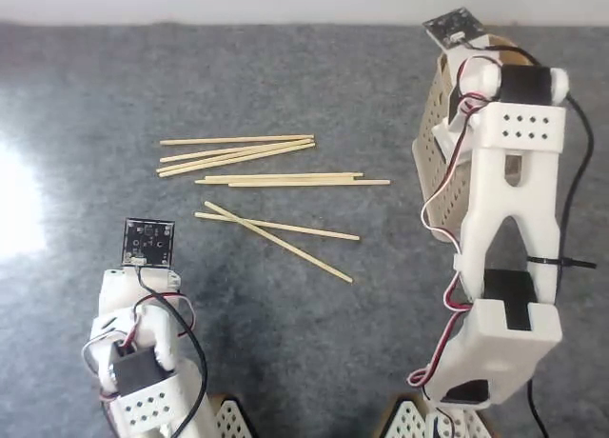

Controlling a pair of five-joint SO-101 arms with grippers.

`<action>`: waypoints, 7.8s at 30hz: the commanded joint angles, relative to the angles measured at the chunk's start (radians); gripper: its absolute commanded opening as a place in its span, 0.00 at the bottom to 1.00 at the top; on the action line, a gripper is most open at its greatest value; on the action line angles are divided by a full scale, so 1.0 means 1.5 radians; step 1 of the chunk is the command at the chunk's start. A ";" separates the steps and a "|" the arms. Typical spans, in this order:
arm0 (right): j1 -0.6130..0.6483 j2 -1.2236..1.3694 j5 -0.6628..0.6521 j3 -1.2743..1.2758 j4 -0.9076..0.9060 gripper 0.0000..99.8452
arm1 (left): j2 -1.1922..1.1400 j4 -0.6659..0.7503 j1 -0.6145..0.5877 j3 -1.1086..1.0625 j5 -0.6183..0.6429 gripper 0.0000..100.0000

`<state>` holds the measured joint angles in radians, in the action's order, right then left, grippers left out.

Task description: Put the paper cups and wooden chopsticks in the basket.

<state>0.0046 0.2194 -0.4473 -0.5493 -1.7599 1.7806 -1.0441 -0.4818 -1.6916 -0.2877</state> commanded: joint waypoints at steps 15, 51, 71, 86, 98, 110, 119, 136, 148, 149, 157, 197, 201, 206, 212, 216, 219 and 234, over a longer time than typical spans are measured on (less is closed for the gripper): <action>0.042 -0.371 -0.028 0.117 -0.027 0.20 | 0.005 0.009 0.004 0.005 -0.007 0.02; -0.001 -1.075 0.043 1.406 0.668 0.20 | -0.195 -0.192 0.412 0.404 -0.183 0.22; -0.005 -1.075 0.043 1.413 0.675 0.20 | -0.910 0.013 0.434 0.614 -0.621 0.21; -0.001 -1.075 0.043 1.414 0.676 0.20 | -1.253 0.133 0.429 0.745 -0.695 0.21; 0.013 -1.075 0.043 1.420 0.675 0.20 | -1.365 0.092 0.428 0.885 -0.695 0.21; 0.033 -1.075 0.010 1.421 0.674 0.20 | -1.487 -0.235 0.447 1.090 -0.721 0.01; 0.033 -1.075 0.006 1.427 0.676 0.20 | -1.417 -0.360 0.455 1.088 -0.740 0.01; 0.027 -1.075 0.006 1.430 0.693 0.20 | -0.964 -0.117 0.659 0.902 -0.310 0.01; -0.187 -1.076 0.082 1.384 0.621 0.05 | -0.755 0.000 0.726 0.889 -0.089 0.01; -0.196 -1.076 0.073 1.382 0.602 0.05 | -0.753 0.026 0.726 0.889 -0.063 0.01; -0.320 -1.076 0.018 1.408 0.596 0.01 | -0.759 0.378 0.770 0.813 0.125 0.01; -0.273 -1.075 0.014 1.438 0.647 0.01 | -1.379 0.441 0.841 1.349 0.288 0.16; -0.273 -1.075 0.014 1.438 0.647 0.01 | -1.356 0.404 0.842 1.351 0.288 0.16; -0.273 -1.075 0.014 1.438 0.648 0.01 | -1.260 0.209 0.873 1.349 0.223 0.16; -0.272 -1.075 0.014 1.438 0.648 0.01 | -1.117 -0.110 0.909 1.349 0.060 0.16; -0.272 -1.075 0.014 1.439 0.648 0.01 | -1.030 -0.267 0.874 1.349 -0.030 0.16; -0.272 -1.075 0.014 1.439 0.647 0.01 | -0.974 -0.349 0.800 1.349 -0.063 0.16; -0.272 -1.075 0.014 1.439 0.643 0.01 | -0.930 -0.402 0.399 1.076 -0.493 0.16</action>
<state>-0.4097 -1.3840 -0.4135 1.6172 -0.8071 0.3675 -1.7269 0.1811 0.0407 -0.9229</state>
